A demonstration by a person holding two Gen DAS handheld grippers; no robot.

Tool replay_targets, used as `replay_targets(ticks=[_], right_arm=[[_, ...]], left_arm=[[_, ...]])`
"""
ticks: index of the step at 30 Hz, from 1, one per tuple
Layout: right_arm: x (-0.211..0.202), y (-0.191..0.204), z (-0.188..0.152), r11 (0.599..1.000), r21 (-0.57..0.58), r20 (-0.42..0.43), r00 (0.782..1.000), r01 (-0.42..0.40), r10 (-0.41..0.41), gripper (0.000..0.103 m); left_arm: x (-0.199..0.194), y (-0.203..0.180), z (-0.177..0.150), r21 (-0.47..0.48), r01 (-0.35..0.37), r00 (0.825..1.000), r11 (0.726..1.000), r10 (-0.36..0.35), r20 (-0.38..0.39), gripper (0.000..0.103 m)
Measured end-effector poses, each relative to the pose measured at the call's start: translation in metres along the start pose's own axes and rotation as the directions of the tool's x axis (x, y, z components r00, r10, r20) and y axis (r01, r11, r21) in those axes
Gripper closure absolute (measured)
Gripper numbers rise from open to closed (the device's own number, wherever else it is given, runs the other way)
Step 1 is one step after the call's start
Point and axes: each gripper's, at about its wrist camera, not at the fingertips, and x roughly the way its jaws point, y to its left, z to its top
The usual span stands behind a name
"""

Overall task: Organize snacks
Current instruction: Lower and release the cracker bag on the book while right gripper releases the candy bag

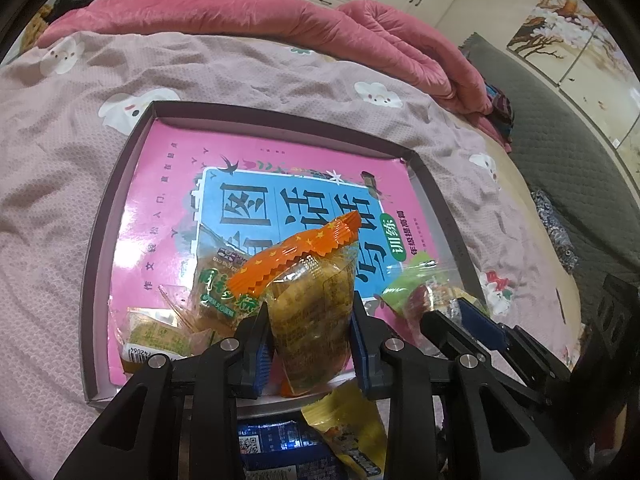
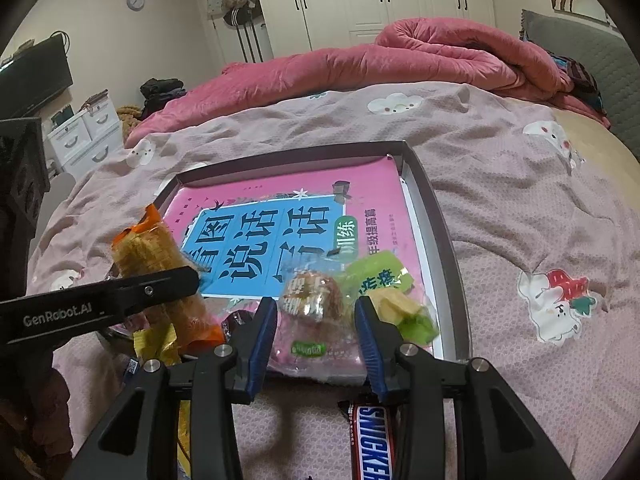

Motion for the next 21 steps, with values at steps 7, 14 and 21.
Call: replay_targets(ticks=[7, 14, 21], right_arm=[[-0.006, 0.004, -0.003, 1.0, -0.014, 0.004, 1.0, -0.007, 0.008, 0.062], [-0.01, 0.005, -0.004, 1.0, -0.017, 0.004, 1.0, -0.01, 0.01, 0.062], [-0.014, 0.007, -0.005, 1.0, -0.022, 0.009, 1.0, -0.009, 0.009, 0.062]], left_arm=[[0.001, 0.0, 0.001, -0.001, 0.002, 1.0, 1.0, -0.002, -0.001, 0.07], [0.002, -0.001, 0.001, -0.001, 0.002, 1.0, 1.0, -0.002, -0.002, 0.069], [0.002, -0.002, 0.001, 0.007, 0.004, 1.0, 1.0, -0.004, -0.008, 0.062]])
